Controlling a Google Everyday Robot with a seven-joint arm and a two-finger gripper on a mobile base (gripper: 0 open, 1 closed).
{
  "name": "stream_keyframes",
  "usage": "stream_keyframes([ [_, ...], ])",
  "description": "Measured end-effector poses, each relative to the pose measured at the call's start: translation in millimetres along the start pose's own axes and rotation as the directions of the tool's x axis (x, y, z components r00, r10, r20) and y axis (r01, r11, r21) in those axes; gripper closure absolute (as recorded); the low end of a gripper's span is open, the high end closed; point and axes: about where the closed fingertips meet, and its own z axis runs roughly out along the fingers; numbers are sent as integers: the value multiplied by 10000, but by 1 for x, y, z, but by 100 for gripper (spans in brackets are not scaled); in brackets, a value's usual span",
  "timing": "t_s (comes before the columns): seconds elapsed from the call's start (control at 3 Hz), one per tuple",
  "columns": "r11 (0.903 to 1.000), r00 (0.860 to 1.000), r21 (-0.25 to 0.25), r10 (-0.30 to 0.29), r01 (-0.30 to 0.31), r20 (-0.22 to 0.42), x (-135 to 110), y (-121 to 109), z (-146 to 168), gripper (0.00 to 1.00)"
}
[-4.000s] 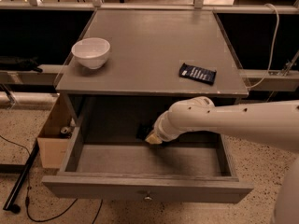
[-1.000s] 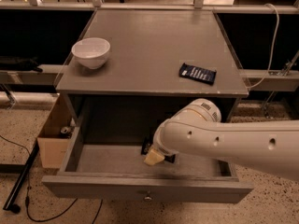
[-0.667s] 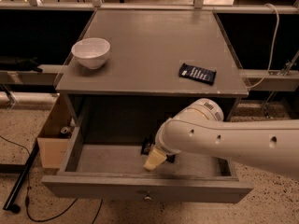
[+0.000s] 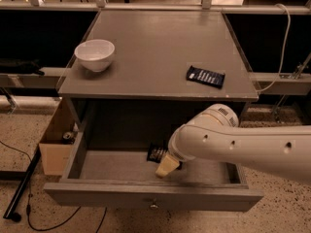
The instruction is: Pick rxbar chocolate from top drawer and place on counter
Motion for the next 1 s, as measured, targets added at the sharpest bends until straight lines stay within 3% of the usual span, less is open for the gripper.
stream_keyframes([
  [0.67, 9999, 9999, -146, 70, -72, -132, 0, -15, 33, 0],
  [1.0, 9995, 9991, -330, 13, -27, -418, 4, -9, 45, 0],
])
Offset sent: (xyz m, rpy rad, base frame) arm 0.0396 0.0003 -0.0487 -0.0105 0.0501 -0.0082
